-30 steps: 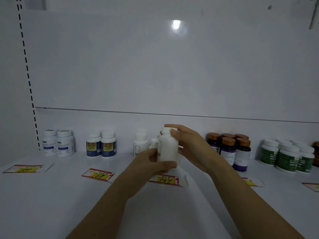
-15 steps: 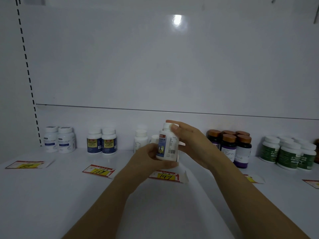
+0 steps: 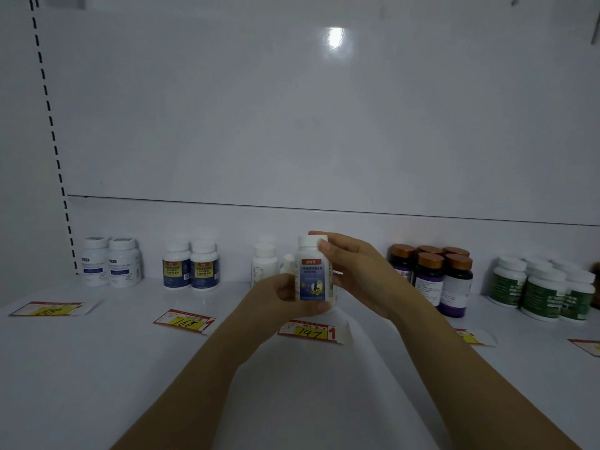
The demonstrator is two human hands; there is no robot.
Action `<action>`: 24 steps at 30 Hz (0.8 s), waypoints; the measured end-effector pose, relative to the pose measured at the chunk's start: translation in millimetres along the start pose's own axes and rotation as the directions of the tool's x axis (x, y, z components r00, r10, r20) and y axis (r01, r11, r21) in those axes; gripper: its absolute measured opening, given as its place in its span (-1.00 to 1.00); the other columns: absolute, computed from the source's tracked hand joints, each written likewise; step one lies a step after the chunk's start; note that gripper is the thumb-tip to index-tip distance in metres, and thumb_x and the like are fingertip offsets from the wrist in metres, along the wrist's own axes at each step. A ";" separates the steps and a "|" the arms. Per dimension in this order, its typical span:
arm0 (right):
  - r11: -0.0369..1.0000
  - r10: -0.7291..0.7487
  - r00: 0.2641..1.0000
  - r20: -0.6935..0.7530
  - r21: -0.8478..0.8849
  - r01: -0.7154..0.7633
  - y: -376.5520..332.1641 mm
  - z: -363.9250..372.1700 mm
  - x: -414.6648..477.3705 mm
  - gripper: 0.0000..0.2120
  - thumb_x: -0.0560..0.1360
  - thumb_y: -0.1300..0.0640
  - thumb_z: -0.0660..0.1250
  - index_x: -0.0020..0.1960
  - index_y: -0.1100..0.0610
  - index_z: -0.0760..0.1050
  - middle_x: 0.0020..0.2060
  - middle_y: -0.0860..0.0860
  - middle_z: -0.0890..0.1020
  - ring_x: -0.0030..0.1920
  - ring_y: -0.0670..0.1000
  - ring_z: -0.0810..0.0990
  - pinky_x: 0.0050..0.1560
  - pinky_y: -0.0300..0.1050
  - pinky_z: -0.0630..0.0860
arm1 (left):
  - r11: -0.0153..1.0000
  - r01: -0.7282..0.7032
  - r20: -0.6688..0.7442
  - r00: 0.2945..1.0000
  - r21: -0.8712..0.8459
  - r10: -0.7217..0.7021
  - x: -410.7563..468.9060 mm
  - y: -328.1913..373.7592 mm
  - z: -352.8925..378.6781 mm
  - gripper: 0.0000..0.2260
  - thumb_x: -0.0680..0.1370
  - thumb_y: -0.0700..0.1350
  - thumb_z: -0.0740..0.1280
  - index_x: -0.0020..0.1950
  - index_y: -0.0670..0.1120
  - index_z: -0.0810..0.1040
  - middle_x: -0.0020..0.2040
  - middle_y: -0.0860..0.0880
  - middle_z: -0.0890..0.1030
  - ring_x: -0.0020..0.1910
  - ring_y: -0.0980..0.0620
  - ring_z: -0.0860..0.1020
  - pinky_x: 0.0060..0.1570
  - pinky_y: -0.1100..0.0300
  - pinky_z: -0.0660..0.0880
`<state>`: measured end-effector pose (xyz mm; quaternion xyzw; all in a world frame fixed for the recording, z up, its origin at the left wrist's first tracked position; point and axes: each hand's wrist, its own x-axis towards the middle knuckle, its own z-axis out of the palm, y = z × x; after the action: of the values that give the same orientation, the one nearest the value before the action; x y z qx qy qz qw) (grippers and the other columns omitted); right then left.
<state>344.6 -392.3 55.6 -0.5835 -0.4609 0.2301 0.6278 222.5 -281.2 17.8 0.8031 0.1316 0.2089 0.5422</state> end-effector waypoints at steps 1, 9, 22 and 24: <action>1.000 0.005 1.000 0.006 -0.009 -0.005 -0.2 0.1 -0.2 -0.69 0.60 0.09 0.19 0.32 0.06 0.46 0.14 0.02 0.63 0.15 0.03 0.61 0.18 -0.03 0.55 | 1.000 0.000 -0.004 1.000 -0.009 0.000 0.0 -0.1 -0.1 -0.62 0.36 -0.04 0.49 0.16 0.04 0.56 0.08 0.03 0.66 0.05 0.07 0.63 0.22 0.01 0.49; 0.928 -0.151 0.987 0.052 -0.337 0.160 -9.0 17.3 -5.1 -0.54 0.41 0.15 0.46 0.21 -0.17 0.43 0.16 -0.18 0.55 0.22 -0.08 0.52 0.20 -0.06 0.53 | 0.990 -0.141 -0.150 0.978 0.028 0.143 2.0 -2.4 -5.6 -0.51 0.34 -0.24 0.52 0.23 -0.06 0.49 0.11 0.03 0.63 0.07 0.07 0.60 0.02 0.29 0.55; 0.686 -0.551 0.823 0.135 -0.489 0.539 3.1 36.9 -3.7 -0.56 0.38 0.22 0.48 0.17 -0.03 0.42 0.09 -0.15 0.56 0.14 -0.17 0.52 0.14 -0.34 0.47 | 0.899 -0.260 -0.443 0.800 0.353 0.406 10.4 -2.3 -10.0 -0.59 0.39 -0.28 0.48 0.22 -0.21 0.51 -0.01 0.10 0.48 0.03 0.10 0.52 -0.11 0.69 0.30; 0.803 -0.446 0.894 0.042 -0.422 0.420 -1.6 30.9 -5.2 -0.50 0.37 0.23 0.50 0.19 -0.11 0.43 0.12 -0.19 0.56 0.17 -0.14 0.53 0.17 -0.24 0.51 | 0.930 -0.306 -0.341 0.869 0.202 0.359 4.6 4.5 -10.6 -0.53 0.35 -0.25 0.51 0.24 -0.11 0.50 0.05 0.11 0.57 0.02 0.15 0.56 -0.03 0.52 0.46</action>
<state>315.6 -380.9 52.3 -0.5905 -0.6014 -0.0413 0.5365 221.4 -272.2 26.3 0.7957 0.1057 0.4378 0.4050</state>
